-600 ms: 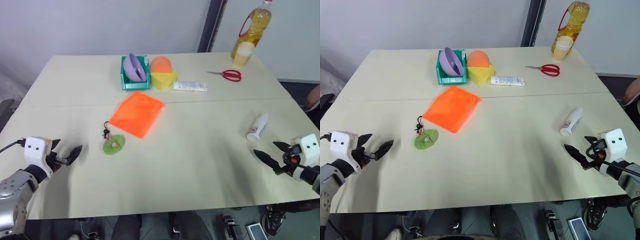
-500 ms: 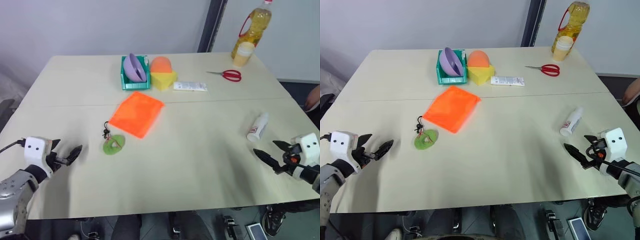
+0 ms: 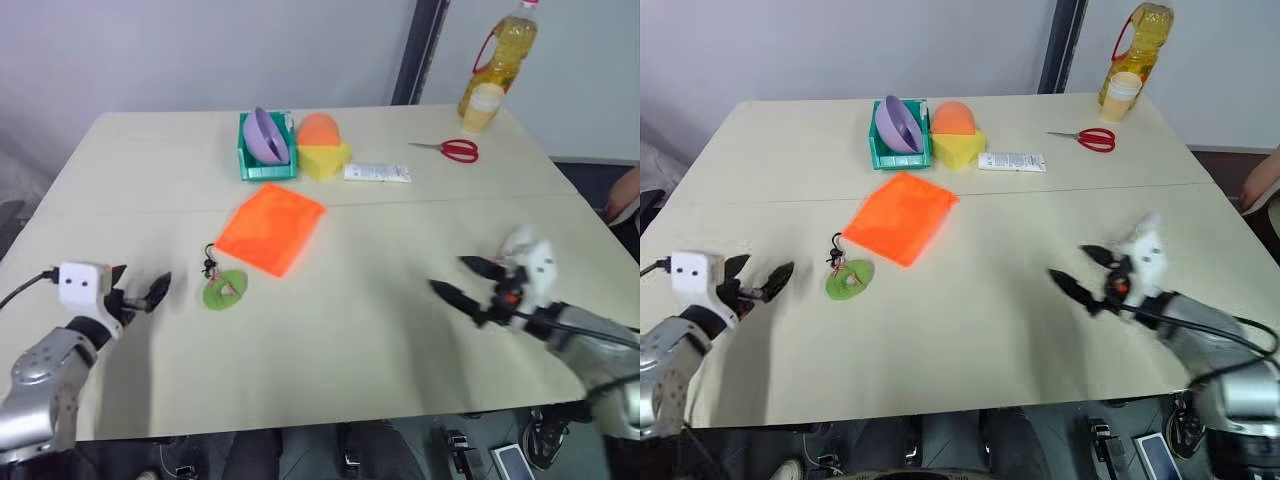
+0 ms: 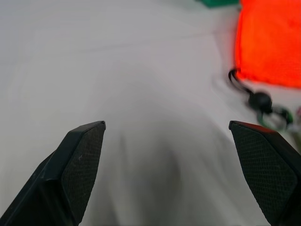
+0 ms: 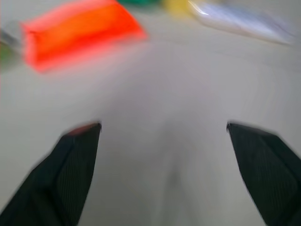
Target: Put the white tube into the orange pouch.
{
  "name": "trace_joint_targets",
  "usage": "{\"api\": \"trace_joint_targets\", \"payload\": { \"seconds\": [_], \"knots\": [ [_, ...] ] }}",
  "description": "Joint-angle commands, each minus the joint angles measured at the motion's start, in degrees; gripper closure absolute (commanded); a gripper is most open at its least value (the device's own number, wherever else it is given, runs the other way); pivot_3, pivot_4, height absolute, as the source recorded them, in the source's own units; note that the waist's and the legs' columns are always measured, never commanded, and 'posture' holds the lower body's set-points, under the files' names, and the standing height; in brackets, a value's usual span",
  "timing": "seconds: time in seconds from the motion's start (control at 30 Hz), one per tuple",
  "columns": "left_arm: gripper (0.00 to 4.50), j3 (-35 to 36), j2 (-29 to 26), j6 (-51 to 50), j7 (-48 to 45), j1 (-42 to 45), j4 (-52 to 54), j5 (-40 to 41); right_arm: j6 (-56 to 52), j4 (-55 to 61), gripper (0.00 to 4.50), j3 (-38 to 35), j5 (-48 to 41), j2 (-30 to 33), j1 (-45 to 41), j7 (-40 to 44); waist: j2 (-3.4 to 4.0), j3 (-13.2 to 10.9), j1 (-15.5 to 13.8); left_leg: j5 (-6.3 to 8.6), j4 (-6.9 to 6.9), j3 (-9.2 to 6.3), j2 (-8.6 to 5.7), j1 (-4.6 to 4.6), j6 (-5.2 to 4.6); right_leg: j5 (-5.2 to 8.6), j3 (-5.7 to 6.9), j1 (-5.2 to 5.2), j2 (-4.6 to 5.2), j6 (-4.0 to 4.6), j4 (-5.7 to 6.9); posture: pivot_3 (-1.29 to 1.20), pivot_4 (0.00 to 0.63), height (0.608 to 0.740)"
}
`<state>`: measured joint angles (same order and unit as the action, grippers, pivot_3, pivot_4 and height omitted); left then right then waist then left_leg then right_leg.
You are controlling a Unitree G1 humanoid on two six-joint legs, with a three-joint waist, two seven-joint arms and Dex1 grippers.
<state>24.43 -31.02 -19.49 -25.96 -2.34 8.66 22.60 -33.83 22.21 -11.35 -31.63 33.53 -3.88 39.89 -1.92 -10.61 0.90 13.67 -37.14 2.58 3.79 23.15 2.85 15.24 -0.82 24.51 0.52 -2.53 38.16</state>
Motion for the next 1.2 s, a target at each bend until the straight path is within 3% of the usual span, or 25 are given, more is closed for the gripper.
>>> {"api": "trace_joint_targets", "payload": {
  "seconds": [0.03,0.2,0.43,0.73,0.93,1.2],
  "knots": [
    [0.00,-1.0,0.4,2.2,1.1,1.7,2.1,-1.5,-2.6,3.7,0.08,5.6,-0.1,-4.3,-4.8,-5.1,-0.01,0.0,-0.1,0.00,0.00,0.00,-0.01,0.05,0.00,-0.02,0.00,0.02,0.00,-0.03,0.00,0.00,0.150,0.726],
    [0.00,-2.5,-0.4,3.7,-0.5,5.2,0.4,-2.1,-3.3,1.3,0.08,12.8,4.2,-8.8,-8.4,-9.4,-0.09,0.1,-0.5,0.00,-0.01,0.00,-0.08,0.15,0.00,-0.01,0.01,0.07,0.04,-0.02,-0.03,0.00,0.150,0.726],
    [0.00,-12.7,-8.6,16.0,-9.7,14.5,-6.6,-12.2,-0.9,0.0,0.08,16.9,6.6,-12.1,-9.8,-9.6,-0.16,0.1,-0.3,0.00,-0.02,0.02,-0.10,0.13,0.00,-0.01,0.01,0.07,0.02,-0.02,-0.02,0.00,0.150,0.726],
    [0.00,-25.0,-11.4,33.9,-24.6,31.4,-32.8,-19.8,0.4,-0.6,0.08,18.4,8.0,-14.3,-10.6,-10.0,-0.16,0.1,-0.2,0.00,0.00,0.07,-0.10,0.17,-0.01,-0.06,0.06,0.15,-0.03,-0.10,-0.02,0.00,0.150,0.726],
    [0.00,-31.0,-9.1,44.2,-30.4,46.7,-55.4,-25.4,2.0,-0.3,0.08,19.2,9.4,-16.1,-9.3,-11.3,-0.17,0.1,-0.5,-0.01,-0.05,0.05,-0.11,0.23,-0.02,-0.12,0.15,0.18,-0.07,-0.22,-0.01,0.00,0.150,0.726],
    [0.00,-35.7,-7.8,53.4,-35.8,55.7,-68.9,-30.5,3.4,0.1,0.08,19.4,10.6,-17.5,-8.1,-12.9,-0.18,0.1,0.0,0.03,-0.03,0.13,-0.16,0.26,-0.08,-0.18,0.09,0.22,-0.02,-0.33,-0.03,0.00,0.150,0.726]
  ]
}}
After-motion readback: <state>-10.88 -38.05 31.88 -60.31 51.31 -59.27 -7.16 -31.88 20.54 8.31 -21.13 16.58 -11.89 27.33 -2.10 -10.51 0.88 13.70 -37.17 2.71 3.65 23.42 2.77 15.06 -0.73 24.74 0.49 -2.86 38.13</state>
